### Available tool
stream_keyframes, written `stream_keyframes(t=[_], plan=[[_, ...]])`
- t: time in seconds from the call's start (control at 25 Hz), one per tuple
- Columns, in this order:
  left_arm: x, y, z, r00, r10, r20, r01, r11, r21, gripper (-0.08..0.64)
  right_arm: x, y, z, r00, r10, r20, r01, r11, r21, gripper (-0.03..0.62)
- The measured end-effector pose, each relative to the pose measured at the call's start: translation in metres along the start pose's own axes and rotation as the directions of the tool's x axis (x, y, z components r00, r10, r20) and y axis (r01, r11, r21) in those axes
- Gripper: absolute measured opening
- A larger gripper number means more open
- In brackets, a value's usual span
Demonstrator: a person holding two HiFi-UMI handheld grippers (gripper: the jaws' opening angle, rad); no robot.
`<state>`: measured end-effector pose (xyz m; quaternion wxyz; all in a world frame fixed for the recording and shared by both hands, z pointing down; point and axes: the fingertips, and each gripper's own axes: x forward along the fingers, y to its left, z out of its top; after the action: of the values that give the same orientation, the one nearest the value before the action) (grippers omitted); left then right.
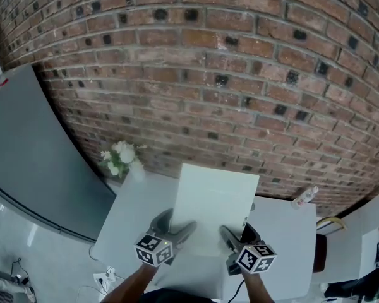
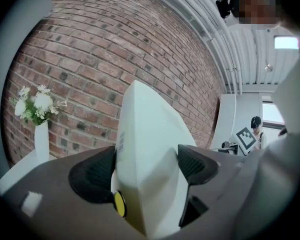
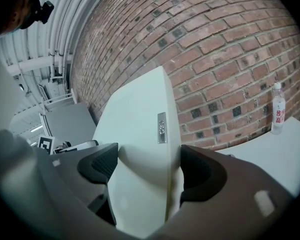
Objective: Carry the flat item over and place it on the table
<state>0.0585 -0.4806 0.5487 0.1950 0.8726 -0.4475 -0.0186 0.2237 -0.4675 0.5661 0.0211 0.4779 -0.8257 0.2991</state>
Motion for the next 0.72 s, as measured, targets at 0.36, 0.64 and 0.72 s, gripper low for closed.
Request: stream_keyframes(t=[0.36,0.64,0.72], plan=[[0.005,0.012,-0.034,0.997,-0.005,-0.071,0.000,0.998,-0.066,0.399,0.006,-0.017,-0.028,0.998,-0.024,-0.059,0.026,0.999,0.038,0.387],[0.009,0.022,-0.078,0.986,-0.014,-0.167,-0.002,0.995,-0.097,0.396,0.011,-0.037,-0.068,0.988,-0.050,-0.146,0.061,0.995,0.077,0.377],[0.008,0.025,-0.090,0.981,-0.015,-0.192,-0.006,0.994,-0.106,0.394,0.012,-0.041,-0.080,0.984,-0.056,-0.168,0.072,0.993,0.090,0.377]])
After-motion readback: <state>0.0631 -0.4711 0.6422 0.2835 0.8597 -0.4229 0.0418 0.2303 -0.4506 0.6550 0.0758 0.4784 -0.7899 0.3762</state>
